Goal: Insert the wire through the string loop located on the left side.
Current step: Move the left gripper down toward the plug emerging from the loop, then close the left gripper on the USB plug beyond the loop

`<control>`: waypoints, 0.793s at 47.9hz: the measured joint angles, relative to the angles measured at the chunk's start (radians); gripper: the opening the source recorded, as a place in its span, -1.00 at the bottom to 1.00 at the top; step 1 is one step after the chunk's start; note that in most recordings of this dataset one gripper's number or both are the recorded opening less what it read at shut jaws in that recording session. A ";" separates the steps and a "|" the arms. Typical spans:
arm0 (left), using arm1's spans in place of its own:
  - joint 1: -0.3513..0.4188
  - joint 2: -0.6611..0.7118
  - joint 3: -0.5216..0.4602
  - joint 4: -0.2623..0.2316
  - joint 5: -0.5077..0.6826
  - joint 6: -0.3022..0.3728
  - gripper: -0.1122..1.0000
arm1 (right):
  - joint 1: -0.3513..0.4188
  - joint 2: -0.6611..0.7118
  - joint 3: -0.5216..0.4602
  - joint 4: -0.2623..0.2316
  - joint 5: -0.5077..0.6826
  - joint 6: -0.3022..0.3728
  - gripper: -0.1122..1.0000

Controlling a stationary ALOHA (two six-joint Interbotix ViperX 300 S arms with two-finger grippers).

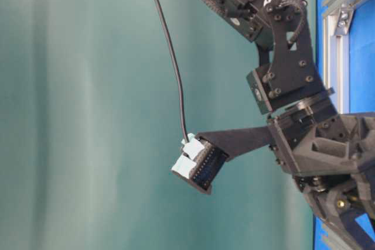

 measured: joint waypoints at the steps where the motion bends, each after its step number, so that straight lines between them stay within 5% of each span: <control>1: -0.002 0.000 0.000 0.002 0.002 0.000 0.67 | 0.000 0.000 0.000 0.002 0.000 0.000 -0.97; 5: 0.002 -0.003 -0.005 0.002 0.005 0.000 0.86 | -0.002 0.000 0.000 0.000 0.000 0.000 -0.97; 20: 0.025 -0.003 -0.014 0.000 0.052 0.002 0.86 | 0.000 0.000 0.000 0.000 -0.003 0.000 -0.97; 38: 0.026 0.167 -0.034 0.002 0.052 0.000 0.85 | 0.000 0.000 0.000 0.000 -0.008 0.000 -0.97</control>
